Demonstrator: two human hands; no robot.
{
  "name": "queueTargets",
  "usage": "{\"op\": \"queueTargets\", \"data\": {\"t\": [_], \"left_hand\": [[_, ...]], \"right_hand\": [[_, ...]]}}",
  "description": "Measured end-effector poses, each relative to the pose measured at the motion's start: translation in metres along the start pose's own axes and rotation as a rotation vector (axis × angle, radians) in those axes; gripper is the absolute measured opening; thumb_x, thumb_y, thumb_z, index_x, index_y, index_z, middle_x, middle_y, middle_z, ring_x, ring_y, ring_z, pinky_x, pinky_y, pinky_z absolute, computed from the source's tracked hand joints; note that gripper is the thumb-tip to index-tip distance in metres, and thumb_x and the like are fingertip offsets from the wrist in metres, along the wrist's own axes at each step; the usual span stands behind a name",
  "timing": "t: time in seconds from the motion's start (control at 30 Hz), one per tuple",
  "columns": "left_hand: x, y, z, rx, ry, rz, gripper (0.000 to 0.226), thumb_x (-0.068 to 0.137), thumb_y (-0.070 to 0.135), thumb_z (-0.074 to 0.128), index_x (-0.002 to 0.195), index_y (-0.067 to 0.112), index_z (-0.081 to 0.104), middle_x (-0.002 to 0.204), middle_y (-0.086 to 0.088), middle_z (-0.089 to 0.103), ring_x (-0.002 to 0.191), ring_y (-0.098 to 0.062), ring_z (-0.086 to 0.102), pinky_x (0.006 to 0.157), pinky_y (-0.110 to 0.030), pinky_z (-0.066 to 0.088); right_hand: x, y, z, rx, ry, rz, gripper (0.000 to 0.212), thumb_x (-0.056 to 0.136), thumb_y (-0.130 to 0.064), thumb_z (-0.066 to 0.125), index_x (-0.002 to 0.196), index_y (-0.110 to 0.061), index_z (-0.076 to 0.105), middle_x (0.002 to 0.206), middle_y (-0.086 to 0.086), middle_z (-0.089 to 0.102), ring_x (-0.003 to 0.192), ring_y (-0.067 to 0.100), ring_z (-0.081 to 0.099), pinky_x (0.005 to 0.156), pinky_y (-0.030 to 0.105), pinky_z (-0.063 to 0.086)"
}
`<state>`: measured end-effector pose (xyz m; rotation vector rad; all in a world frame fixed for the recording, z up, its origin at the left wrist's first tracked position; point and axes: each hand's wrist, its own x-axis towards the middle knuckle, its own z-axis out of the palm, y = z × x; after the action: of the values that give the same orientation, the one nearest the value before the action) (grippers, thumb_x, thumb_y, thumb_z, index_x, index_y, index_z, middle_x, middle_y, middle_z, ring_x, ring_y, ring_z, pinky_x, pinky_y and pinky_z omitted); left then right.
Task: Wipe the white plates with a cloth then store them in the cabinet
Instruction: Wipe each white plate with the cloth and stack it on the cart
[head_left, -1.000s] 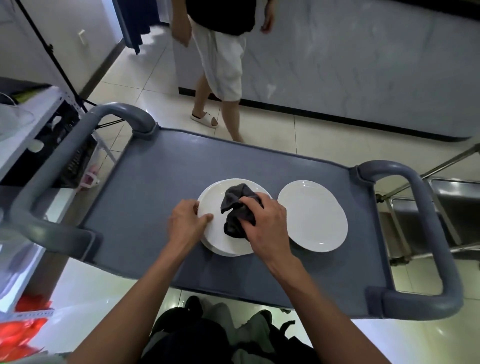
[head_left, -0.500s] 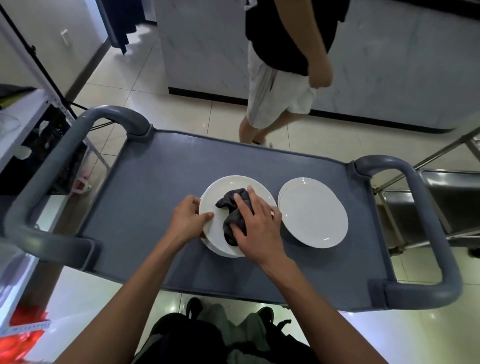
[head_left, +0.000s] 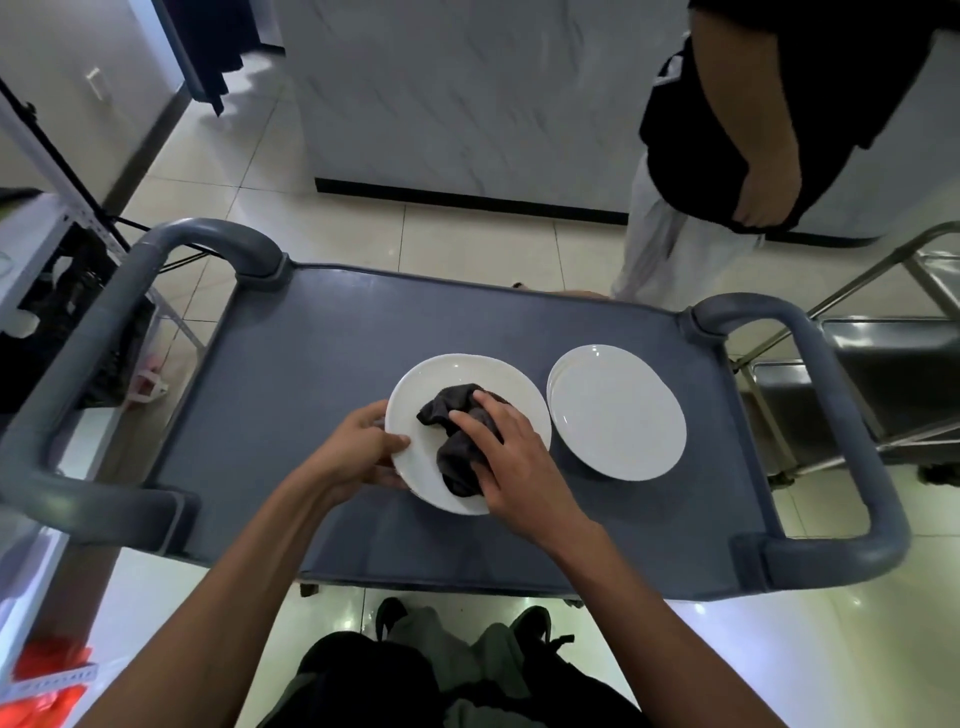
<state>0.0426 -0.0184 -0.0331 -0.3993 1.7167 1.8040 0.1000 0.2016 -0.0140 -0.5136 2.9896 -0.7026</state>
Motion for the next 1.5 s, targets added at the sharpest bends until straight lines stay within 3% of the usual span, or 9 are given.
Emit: {"op": "queueTargets", "data": {"t": [0.23,0.57,0.73,0.93,1.17,1.3,1.5], "left_hand": [[-0.011,0.004,0.006,-0.051,-0.007,0.118,0.048,0.090,-0.014,0.056,0.115,0.025,0.068,0.100,-0.009,0.076,0.080,-0.032,0.074,0.057,-0.045,0.061],[-0.023,0.028,0.017,-0.053,-0.080,0.241,0.055,0.089,-0.014,0.057,0.124,0.027,0.067,0.105,-0.016,0.075,0.091,-0.040,0.073,0.063,-0.048,0.062],[-0.025,0.037,0.026,-0.018,-0.104,0.278,0.050,0.087,-0.017,0.058,0.119,0.019,0.070,0.104,-0.019,0.075,0.089,-0.042,0.073,0.063,-0.052,0.062],[-0.026,0.043,0.037,-0.048,-0.047,0.320,0.052,0.083,-0.022,0.056,0.122,0.011,0.068,0.098,-0.022,0.074,0.078,-0.042,0.072,0.054,-0.045,0.061],[-0.025,0.047,0.056,-0.140,0.041,0.378,0.052,0.081,-0.021,0.058,0.123,0.009,0.067,0.098,-0.027,0.073,0.077,-0.043,0.071,0.058,-0.048,0.061],[-0.020,0.053,0.078,-0.222,0.099,0.420,0.052,0.083,-0.019,0.058,0.121,0.015,0.068,0.100,-0.019,0.075,0.081,-0.041,0.073,0.061,-0.051,0.062],[-0.013,0.066,0.119,-0.321,0.169,0.473,0.047,0.086,-0.016,0.057,0.121,0.014,0.066,0.096,-0.016,0.075,0.079,-0.039,0.072,0.059,-0.042,0.061]], "right_hand": [[-0.005,-0.010,0.000,0.003,0.096,-0.001,0.065,0.093,-0.009,0.065,0.152,-0.019,0.040,0.161,0.008,0.030,0.147,0.031,0.030,0.118,0.048,0.030],[0.031,-0.019,-0.033,-0.090,0.239,-0.137,0.049,0.091,-0.009,0.067,0.139,-0.011,0.057,0.154,0.013,0.043,0.138,0.035,0.045,0.107,0.051,0.042],[0.048,-0.018,-0.044,-0.232,0.278,-0.175,0.044,0.094,-0.018,0.062,0.138,-0.022,0.060,0.152,0.010,0.047,0.135,0.034,0.048,0.103,0.050,0.042],[0.059,-0.007,-0.064,-0.272,0.322,-0.087,0.042,0.095,-0.018,0.060,0.136,-0.024,0.062,0.150,0.010,0.049,0.131,0.035,0.050,0.103,0.051,0.041],[0.063,0.027,-0.099,-0.305,0.356,0.087,0.045,0.096,-0.019,0.057,0.141,-0.028,0.054,0.156,0.004,0.040,0.136,0.030,0.041,0.101,0.048,0.041],[0.055,0.047,-0.114,-0.334,0.357,0.110,0.047,0.095,-0.017,0.060,0.140,-0.030,0.054,0.155,0.004,0.041,0.131,0.032,0.044,0.096,0.049,0.043],[0.027,0.062,-0.115,-0.356,0.349,0.075,0.057,0.087,-0.012,0.068,0.138,-0.033,0.053,0.152,0.006,0.043,0.123,0.034,0.048,0.090,0.049,0.045]]}}
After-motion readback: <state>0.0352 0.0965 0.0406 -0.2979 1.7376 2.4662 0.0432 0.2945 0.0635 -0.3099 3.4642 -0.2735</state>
